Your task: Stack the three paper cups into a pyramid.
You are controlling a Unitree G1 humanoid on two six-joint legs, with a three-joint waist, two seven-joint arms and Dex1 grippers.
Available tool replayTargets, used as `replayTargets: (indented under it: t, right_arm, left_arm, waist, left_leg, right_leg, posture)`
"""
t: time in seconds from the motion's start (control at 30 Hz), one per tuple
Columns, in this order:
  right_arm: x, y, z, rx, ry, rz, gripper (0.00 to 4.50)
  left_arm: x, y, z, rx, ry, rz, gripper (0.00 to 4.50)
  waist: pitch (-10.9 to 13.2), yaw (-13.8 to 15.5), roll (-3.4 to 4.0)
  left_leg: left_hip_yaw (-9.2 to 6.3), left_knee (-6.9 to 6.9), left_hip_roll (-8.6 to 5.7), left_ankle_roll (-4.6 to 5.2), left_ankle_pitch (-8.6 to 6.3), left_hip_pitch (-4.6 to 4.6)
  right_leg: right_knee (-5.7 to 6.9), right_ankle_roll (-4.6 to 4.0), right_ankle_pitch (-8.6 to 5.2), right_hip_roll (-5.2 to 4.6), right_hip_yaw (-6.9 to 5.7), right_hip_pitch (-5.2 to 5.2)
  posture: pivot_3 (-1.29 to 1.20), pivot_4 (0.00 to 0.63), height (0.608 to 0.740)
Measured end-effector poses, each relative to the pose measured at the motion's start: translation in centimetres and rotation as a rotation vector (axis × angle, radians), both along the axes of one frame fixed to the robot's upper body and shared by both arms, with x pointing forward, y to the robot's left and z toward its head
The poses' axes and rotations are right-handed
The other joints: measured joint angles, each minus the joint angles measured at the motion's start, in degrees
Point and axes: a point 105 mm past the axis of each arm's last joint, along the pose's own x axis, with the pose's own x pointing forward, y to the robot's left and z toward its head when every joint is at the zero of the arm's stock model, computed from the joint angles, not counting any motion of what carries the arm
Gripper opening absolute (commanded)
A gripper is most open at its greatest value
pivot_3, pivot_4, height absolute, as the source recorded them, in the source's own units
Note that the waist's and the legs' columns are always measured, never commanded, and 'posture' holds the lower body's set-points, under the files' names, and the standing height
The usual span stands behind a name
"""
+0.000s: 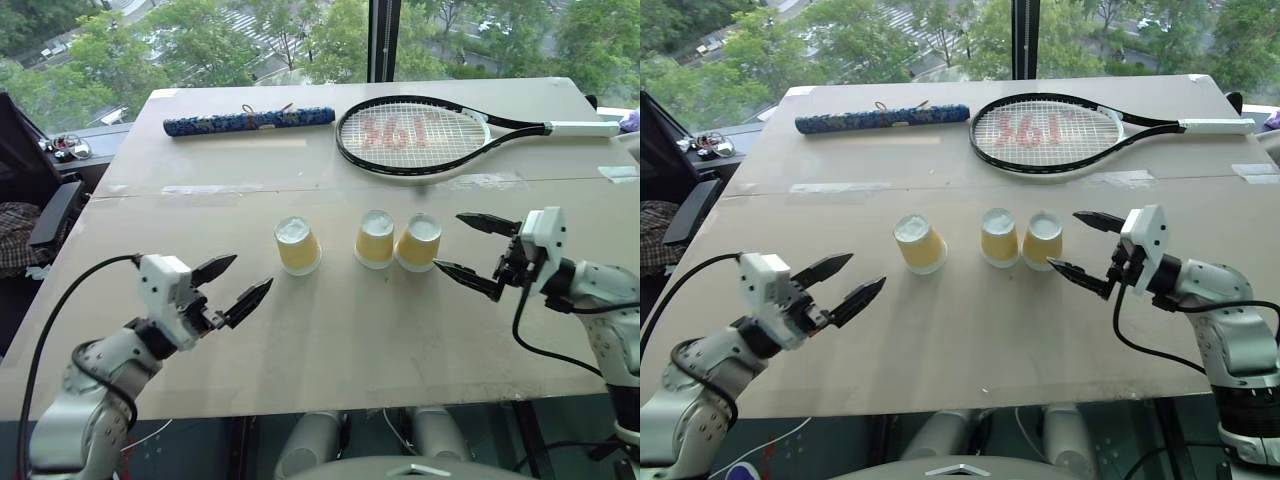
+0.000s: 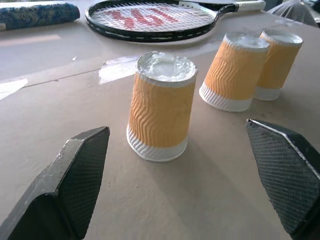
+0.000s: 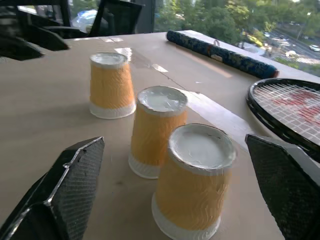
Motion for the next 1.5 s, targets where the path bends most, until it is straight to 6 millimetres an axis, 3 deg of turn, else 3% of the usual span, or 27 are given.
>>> replayTargets:
  t: [0.2,0.33,0.43,0.5,0.6,0.73,0.83,0.97,1.1,1.23,1.5]
  right_arm:
    - [-4.0,1.4,1.3,0.005,-0.002,0.142,4.46]
    - [-4.8,1.7,1.0,0.007,0.009,0.134,4.46]
    - [-5.0,1.5,0.9,0.006,0.015,0.112,4.5]
    - [-5.1,1.4,0.9,0.007,0.013,0.093,4.5]
    - [-5.4,1.3,0.7,0.007,0.022,0.074,4.5]
    - [-5.5,0.9,0.8,0.019,0.02,0.038,4.5]
    - [-5.6,0.5,0.8,0.036,0.03,0.014,4.5]
    - [-5.8,-0.2,0.6,0.038,0.038,-0.011,4.5]
    - [-6.0,-0.9,0.4,0.049,0.044,-0.045,4.5]
    - [-6.2,-1.9,0.4,0.062,0.034,-0.105,4.5]
    - [-7.1,-5.5,-0.7,0.065,0.058,-0.254,4.5]
  left_arm:
    - [3.5,-1.5,-0.8,0.025,0.009,-0.067,4.5]
    - [5.2,-2.9,-1.2,0.009,0.006,-0.131,4.5]
    - [6.8,-3.6,-1.7,0.025,0.004,-0.155,3.75]
    - [7.7,-3.9,-1.8,0.044,-0.007,-0.182,2.77]
    - [8.2,-4.2,-1.8,0.036,-0.029,-0.21,1.7]
    - [8.0,-4.6,-1.8,0.009,-0.027,-0.274,1.7]
    - [7.4,-5.5,-0.6,-0.045,-0.036,-0.373,1.7]
    - [7.8,-7.8,5.0,-0.076,-0.123,-0.5,1.7]
    - [8.8,-10.7,9.4,-0.09,-0.158,-0.571,1.7]
    - [8.8,-13.7,10.0,-0.084,-0.112,-0.648,1.7]
    - [8.7,-18.2,8.7,-0.016,-0.028,-0.752,1.7]
  waist:
    - [-0.03,-0.29,-0.1]
    - [-0.05,-0.18,-0.12]
    - [-0.06,0.0,-0.15]
    - [-0.08,-0.04,-0.18]
    - [-0.08,-0.26,-0.18]
    - [-0.08,-0.16,-0.18]
    - [-0.07,-0.14,-0.19]
    - [-0.07,-0.01,-0.25]
    - [-0.07,-0.14,-0.25]
    - [-0.08,-0.19,-0.25]
    - [-0.08,-0.28,-0.25]
  left_leg:
    - [-0.05,0.09,0.0,0.0,0.0,-0.03]
    - [-0.07,0.16,0.0,0.0,0.0,-0.05]
    - [-0.17,0.27,-0.03,0.0,0.0,-0.09]
    - [-0.23,0.34,-0.05,0.0,0.0,-0.1]
    - [-0.21,0.35,-0.06,0.0,0.0,-0.09]
    - [-0.31,0.38,-0.06,0.0,0.0,-0.11]
    - [-0.35,0.46,-0.06,0.0,0.0,-0.18]
    - [-0.49,0.59,-0.09,0.0,0.0,-0.24]
    - [-0.49,0.58,-0.12,0.0,0.0,-0.21]
    - [-0.5,0.57,-0.12,0.0,0.0,-0.19]
    - [-0.36,0.58,-0.13,0.0,0.01,-0.07]
  right_leg:
    - [0.01,0.01,0.01,-0.01,-0.03,0.01]
    - [0.04,0.01,0.01,-0.01,-0.06,0.01]
    - [0.06,0.01,0.01,-0.02,-0.19,0.06]
    - [0.06,0.01,0.01,-0.04,-0.23,0.12]
    - [0.07,0.02,0.01,-0.05,-0.19,0.12]
    - [0.09,0.01,0.01,-0.05,-0.29,0.13]
    - [0.09,0.02,0.01,-0.05,-0.32,0.13]
    - [0.11,0.02,0.01,-0.07,-0.46,0.2]
    - [0.13,0.03,0.01,-0.07,-0.46,0.23]
    - [0.14,0.03,0.01,-0.04,-0.45,0.22]
    - [0.31,0.04,0.01,-0.03,-0.29,0.22]
  posture:
    - [0.0,0.15,0.74]
    - [0.0,0.15,0.74]
    - [0.0,0.15,0.74]
    - [0.0,0.15,0.74]
    - [0.0,0.15,0.74]
    - [0.0,0.15,0.74]
    - [0.0,0.15,0.74]
    - [0.0,0.15,0.74]
    - [0.0,0.15,0.74]
    - [0.0,0.15,0.74]
    - [0.0,0.15,0.74]
